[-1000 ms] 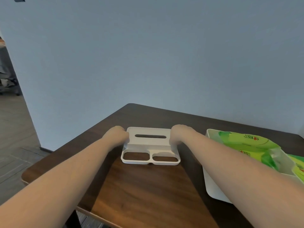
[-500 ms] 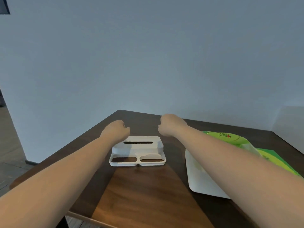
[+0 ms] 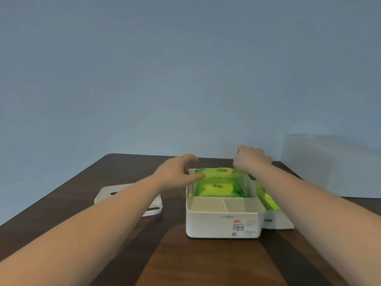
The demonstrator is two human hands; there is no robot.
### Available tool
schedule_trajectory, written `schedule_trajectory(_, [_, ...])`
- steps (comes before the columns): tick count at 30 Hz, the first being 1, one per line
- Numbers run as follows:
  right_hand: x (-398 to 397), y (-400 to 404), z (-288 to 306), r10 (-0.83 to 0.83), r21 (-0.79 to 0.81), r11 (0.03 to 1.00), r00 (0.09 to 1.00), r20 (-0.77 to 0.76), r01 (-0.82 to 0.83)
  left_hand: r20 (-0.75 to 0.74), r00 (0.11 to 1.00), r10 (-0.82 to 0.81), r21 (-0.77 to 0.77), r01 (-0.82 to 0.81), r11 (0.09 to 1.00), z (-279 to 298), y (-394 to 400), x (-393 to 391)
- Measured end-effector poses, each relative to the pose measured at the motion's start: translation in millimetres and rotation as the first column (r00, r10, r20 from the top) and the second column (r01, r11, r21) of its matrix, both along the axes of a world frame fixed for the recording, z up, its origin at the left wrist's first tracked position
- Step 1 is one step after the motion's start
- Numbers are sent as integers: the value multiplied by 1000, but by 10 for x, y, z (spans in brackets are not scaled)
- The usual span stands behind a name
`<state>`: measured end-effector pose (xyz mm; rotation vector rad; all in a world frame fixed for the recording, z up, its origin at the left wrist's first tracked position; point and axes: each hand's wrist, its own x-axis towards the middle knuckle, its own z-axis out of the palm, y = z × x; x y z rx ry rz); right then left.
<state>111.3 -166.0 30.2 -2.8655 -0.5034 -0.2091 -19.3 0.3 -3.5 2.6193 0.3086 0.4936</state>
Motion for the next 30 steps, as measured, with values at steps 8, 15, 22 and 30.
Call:
schedule_trajectory(8, [206,-458,-300,-45,-176,984,953,-299,-8,-124,992,2,200,23,979,-102,-115,184])
schedule_trajectory(15, [260,-573,-293,-26,-262,962,922,-387,-82,85,995,50,0,-50,999,89,-113,275])
schedule_trajectory(22, [391,-536,-442,9,-271,954,915,-404,-129,354,899,258,-291,-156,944,242,-27,386])
schedule_trajectory(30, [546,-557,-563,-23,-123,992,943,-332,-19,344,813,471,-178,-436,882,-9,376,539])
